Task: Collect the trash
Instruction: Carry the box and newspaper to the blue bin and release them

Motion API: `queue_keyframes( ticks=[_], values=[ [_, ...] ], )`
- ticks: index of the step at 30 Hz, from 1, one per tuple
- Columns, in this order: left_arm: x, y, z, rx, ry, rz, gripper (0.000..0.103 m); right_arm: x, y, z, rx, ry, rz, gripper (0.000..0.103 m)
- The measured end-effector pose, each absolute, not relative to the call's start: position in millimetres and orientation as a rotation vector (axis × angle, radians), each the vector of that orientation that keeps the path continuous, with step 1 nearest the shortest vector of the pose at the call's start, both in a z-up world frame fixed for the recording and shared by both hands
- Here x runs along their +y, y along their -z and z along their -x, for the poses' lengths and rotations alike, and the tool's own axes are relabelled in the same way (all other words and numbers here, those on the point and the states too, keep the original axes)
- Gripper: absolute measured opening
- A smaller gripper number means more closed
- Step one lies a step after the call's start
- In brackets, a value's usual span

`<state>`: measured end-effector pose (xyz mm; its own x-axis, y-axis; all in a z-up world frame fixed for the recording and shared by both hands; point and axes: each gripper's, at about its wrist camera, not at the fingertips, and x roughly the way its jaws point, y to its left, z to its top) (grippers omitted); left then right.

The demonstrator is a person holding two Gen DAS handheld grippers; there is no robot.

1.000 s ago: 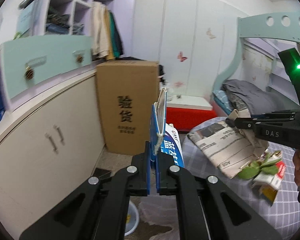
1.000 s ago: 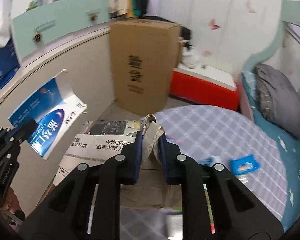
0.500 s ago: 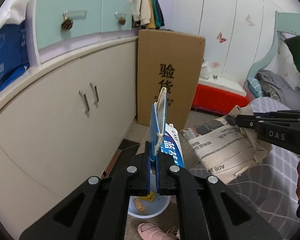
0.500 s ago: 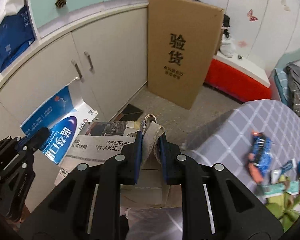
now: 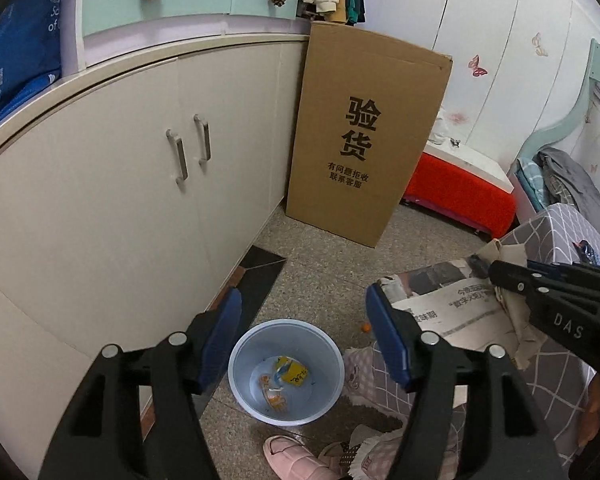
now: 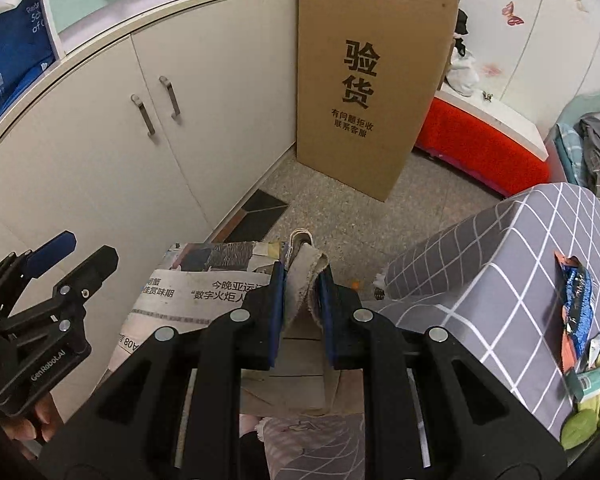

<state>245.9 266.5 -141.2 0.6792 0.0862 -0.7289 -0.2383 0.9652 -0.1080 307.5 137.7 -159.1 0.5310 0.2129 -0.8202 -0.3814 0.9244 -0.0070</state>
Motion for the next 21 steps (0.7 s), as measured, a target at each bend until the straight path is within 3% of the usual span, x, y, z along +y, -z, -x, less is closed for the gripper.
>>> queue_keyframes(
  ticks=[21],
  values=[
    [291.2,114.0,-228.0,0.706,-0.323,0.223,0.069,183.1,156.7,-312.2,0.928,-0.440,0.147,0.020]
  ],
)
